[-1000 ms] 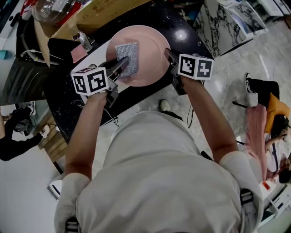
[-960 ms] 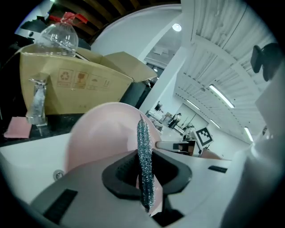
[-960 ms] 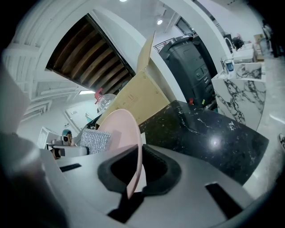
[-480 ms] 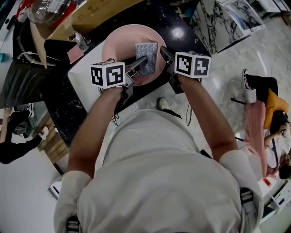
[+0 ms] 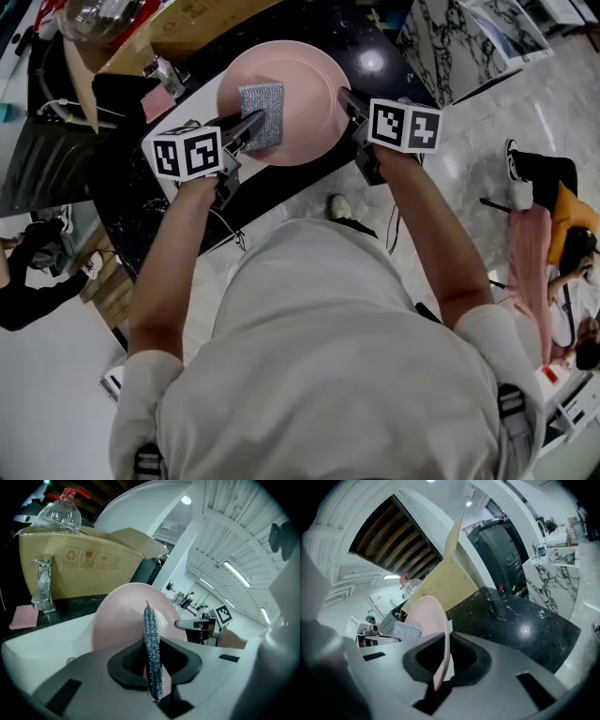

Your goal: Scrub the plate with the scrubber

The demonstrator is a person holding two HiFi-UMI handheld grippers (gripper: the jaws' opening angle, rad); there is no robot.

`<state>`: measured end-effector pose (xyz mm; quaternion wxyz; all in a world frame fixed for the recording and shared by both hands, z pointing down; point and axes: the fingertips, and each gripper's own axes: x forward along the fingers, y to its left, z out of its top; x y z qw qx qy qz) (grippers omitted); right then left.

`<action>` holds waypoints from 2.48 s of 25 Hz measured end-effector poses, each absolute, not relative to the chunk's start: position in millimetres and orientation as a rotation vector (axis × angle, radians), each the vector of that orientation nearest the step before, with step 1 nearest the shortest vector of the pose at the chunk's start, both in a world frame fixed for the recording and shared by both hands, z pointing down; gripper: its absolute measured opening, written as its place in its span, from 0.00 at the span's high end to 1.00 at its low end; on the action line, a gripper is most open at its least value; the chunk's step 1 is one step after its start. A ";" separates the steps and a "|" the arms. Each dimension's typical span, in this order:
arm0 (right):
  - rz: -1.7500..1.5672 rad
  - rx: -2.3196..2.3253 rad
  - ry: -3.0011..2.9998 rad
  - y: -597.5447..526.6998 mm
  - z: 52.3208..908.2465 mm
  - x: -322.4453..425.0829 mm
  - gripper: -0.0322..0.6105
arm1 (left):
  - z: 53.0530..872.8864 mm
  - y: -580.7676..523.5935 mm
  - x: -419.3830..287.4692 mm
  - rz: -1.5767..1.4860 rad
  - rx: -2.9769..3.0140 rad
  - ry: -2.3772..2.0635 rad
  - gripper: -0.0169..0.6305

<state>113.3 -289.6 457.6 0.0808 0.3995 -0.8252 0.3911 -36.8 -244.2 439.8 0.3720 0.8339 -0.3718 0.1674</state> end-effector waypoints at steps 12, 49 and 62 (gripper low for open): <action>1.179 1.214 -2.450 -291.7 461.6 113.9 0.91 | 418.0 -238.6 -42.5 0.391 2.170 -0.985 0.87; 1.136 1.186 -2.447 -290.6 463.3 102.7 0.91 | 420.8 -238.5 -91.0 0.416 2.165 -1.113 0.87; 1.122 1.171 -2.476 -286.8 454.5 88.6 0.91 | 428.6 -230.5 23.1 0.304 2.188 -0.848 0.87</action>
